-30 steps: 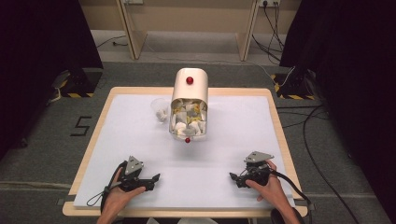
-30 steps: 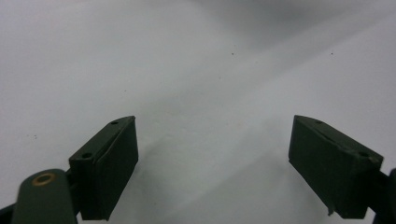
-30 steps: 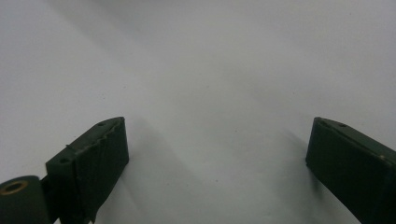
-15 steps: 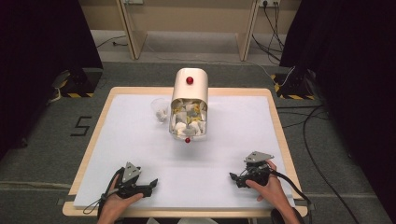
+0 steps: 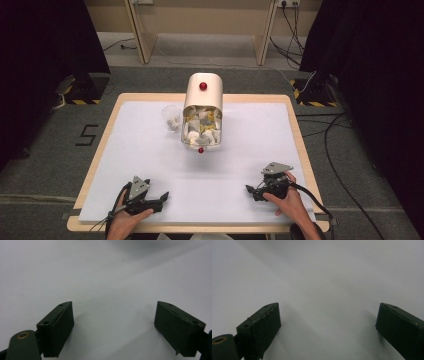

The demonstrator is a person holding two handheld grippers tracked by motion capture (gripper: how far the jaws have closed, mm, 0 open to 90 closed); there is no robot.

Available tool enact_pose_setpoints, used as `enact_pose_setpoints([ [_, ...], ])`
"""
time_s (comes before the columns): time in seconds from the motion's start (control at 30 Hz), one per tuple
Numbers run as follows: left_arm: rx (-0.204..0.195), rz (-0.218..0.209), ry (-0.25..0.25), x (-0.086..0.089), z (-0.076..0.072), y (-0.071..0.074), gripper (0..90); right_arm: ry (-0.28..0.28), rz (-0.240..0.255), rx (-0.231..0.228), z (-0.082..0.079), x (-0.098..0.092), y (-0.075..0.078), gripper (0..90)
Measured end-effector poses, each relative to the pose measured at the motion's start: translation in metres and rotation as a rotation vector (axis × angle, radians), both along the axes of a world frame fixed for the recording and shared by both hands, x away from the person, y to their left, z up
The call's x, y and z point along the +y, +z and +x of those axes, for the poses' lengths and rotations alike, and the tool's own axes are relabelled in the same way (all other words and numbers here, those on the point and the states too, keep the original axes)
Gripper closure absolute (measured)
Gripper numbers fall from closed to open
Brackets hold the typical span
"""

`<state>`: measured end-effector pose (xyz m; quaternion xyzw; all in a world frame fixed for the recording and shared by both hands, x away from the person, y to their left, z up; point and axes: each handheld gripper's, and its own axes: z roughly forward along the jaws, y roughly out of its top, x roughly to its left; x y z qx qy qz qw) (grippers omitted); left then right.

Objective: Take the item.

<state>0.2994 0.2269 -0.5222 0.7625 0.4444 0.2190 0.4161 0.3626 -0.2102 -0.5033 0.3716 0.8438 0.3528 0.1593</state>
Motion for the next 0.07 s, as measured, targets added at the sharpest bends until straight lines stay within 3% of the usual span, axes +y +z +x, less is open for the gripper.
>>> enact_pose_setpoints([
  [0.07, 0.002, 0.001, 0.000, 0.0000, 0.0002, 0.0002, 15.0, 0.000, 0.000, 0.000, 0.0000, 0.0000, 0.0000, 6.5],
])
